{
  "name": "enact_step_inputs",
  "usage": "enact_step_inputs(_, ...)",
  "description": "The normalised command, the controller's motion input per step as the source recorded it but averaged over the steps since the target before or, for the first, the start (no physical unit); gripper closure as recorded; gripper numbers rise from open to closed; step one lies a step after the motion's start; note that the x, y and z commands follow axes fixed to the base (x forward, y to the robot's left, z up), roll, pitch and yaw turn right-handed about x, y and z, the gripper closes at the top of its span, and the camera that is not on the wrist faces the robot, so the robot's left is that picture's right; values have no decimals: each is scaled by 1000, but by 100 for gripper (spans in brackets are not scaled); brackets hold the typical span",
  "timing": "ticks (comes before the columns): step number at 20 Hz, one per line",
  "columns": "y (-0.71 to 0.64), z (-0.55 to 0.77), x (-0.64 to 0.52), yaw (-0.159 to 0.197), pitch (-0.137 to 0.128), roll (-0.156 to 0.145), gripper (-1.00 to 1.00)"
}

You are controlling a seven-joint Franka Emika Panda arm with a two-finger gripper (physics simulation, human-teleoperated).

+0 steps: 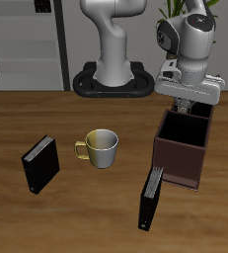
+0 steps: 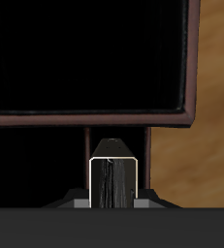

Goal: Place the yellow book into the left desk caddy's front compartment and place the white-yellow mug into the left desk caddy's right compartment

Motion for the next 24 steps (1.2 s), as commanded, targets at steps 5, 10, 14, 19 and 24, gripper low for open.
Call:
enact_step_inputs(5,41,33,-72,8,8,21,-100)
enact_step_inputs(10,5,120,-144,14,-32,23,-100)
enact_step_inputs(14,-81,141,-14,1,-25,-2,-100)
enact_step_inputs(19,-285,345,43,11,-49,-27,-100)
enact_step_inputs(24,-430,367,134,14,-30,-36,-100)
